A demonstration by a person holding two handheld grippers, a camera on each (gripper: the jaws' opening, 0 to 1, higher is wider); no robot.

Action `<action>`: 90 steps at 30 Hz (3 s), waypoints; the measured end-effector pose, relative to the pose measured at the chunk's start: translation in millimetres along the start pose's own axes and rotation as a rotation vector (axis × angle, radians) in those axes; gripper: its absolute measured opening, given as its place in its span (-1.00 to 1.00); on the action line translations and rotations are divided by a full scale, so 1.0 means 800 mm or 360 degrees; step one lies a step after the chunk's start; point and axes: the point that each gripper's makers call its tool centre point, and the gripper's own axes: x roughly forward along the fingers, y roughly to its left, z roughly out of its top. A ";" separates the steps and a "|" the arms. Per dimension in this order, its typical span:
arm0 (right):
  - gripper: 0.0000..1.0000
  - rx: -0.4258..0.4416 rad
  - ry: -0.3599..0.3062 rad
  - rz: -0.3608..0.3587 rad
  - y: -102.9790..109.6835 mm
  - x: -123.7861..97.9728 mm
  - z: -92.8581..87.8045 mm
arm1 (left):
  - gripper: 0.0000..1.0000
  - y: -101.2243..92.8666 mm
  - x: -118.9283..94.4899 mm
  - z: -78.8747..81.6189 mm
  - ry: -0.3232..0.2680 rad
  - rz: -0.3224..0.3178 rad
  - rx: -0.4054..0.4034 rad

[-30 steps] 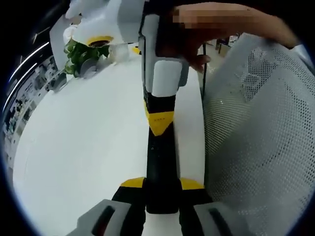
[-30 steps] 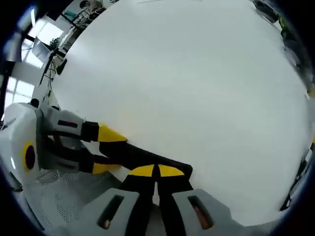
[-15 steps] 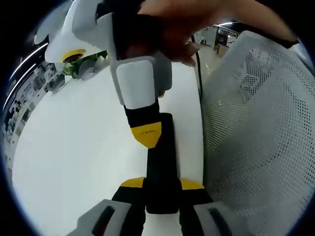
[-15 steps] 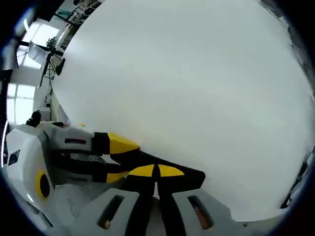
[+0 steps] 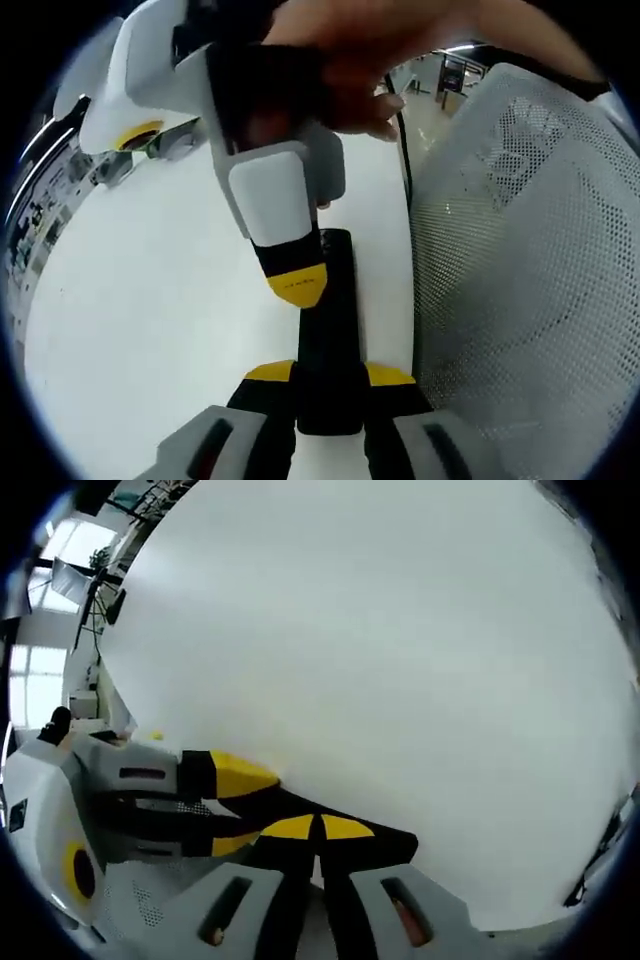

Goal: Press the specified remote control buttons in sequence, fully releasing each button before pressing the next.

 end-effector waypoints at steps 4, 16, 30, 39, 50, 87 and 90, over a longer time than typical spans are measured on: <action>-1.00 0.0021 0.0007 -0.0024 0.000 0.001 0.001 | -0.52 0.000 0.000 0.000 0.0005 0.0001 -0.0004; -1.00 0.0032 0.0076 -0.0112 -0.001 0.004 0.006 | -0.52 0.002 0.000 0.001 0.0000 0.0004 -0.0015; -1.00 0.0074 -0.0088 0.0023 -0.003 0.001 0.006 | -0.52 0.002 0.000 0.001 -0.0002 0.0012 -0.0029; -1.00 0.0167 -0.0197 0.0103 -0.002 -0.002 0.001 | -0.52 0.002 0.000 0.001 -0.0003 0.0012 -0.0026; -1.00 0.0201 -0.0208 0.0192 0.006 -0.007 -0.013 | -0.51 0.002 0.000 0.001 -0.0004 0.0011 -0.0024; -1.00 0.0166 -0.0278 0.0187 0.007 0.000 -0.019 | -0.51 0.003 -0.012 -0.016 0.0051 -0.0009 -0.0058; -1.00 0.0153 -0.0284 0.0206 0.008 0.000 -0.018 | -0.51 0.003 -0.013 -0.018 0.0057 -0.0007 -0.0064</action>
